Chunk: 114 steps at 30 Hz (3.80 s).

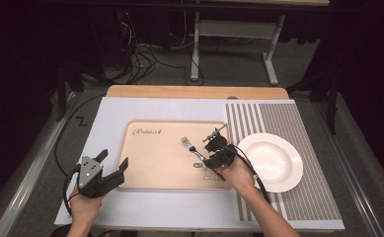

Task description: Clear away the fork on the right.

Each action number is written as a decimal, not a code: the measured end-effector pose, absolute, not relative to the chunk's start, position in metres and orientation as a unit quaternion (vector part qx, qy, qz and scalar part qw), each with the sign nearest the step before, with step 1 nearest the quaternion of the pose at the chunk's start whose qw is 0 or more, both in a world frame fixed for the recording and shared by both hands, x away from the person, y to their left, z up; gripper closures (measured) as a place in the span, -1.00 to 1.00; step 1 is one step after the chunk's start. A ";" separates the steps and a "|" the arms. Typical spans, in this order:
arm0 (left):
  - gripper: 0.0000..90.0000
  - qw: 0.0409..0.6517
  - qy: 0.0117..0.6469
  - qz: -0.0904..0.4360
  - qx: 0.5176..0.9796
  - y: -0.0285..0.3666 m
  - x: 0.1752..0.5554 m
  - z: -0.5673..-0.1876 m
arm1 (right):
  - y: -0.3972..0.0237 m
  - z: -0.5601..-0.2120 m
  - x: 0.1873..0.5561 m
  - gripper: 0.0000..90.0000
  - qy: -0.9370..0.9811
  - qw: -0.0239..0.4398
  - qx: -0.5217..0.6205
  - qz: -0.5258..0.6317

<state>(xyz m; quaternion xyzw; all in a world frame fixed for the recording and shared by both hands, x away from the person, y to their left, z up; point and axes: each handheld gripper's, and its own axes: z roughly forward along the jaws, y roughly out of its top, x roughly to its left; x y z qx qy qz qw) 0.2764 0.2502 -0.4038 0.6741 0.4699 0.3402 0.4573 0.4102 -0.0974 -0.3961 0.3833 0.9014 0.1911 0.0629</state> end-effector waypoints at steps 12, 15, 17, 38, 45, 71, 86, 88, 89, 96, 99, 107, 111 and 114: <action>-0.36 0.457 0.465 0.343 0.676 0.249 0.276 -0.404 | -0.094 -0.389 0.404 1.00 0.911 0.071 0.345 0.213; -0.36 0.456 0.466 0.342 0.676 0.249 0.276 -0.404 | -0.091 -0.393 0.403 1.00 0.915 0.067 0.340 0.208; -0.36 0.457 0.466 0.342 0.676 0.249 0.276 -0.404 | -0.090 -0.394 0.403 1.00 0.916 0.065 0.337 0.208; -0.37 0.456 0.466 0.340 0.678 0.249 0.277 -0.405 | -0.088 -0.407 0.414 1.00 0.915 0.068 0.345 0.199; -0.37 0.455 0.468 0.341 0.677 0.250 0.277 -0.405 | -0.091 -0.408 0.420 1.00 0.910 0.070 0.354 0.206; -0.37 0.456 0.469 0.338 0.677 0.250 0.277 -0.404 | -0.109 -0.410 0.441 1.00 0.890 0.072 0.392 0.222; -0.37 0.457 0.470 0.336 0.677 0.251 0.277 -0.404 | -0.121 -0.404 0.437 0.77 0.876 0.054 0.394 0.273; -0.37 0.457 0.469 0.336 0.677 0.250 0.277 -0.404 | -0.122 -0.401 0.432 0.66 0.876 0.061 0.392 0.275; -0.37 0.457 0.469 0.336 0.677 0.250 0.277 -0.404 | -0.123 -0.400 0.431 0.62 0.876 0.063 0.390 0.277; -0.37 0.455 0.471 0.336 0.677 0.250 0.277 -0.405 | -0.131 -0.395 0.421 0.27 0.876 0.096 0.384 0.277; -0.37 0.455 0.471 0.336 0.677 0.250 0.277 -0.405 | -0.134 -0.394 0.418 0.16 0.874 0.103 0.385 0.278; -0.37 0.455 0.470 0.336 0.677 0.250 0.277 -0.405 | -0.146 -0.390 0.406 0.02 0.866 0.130 0.380 0.298; -0.37 0.454 0.470 0.336 0.678 0.249 0.277 -0.405 | -0.153 -0.387 0.400 -0.01 0.859 0.142 0.378 0.313; -0.37 0.455 0.471 0.336 0.677 0.249 0.277 -0.405 | -0.158 -0.387 0.396 -0.03 0.858 0.148 0.375 0.319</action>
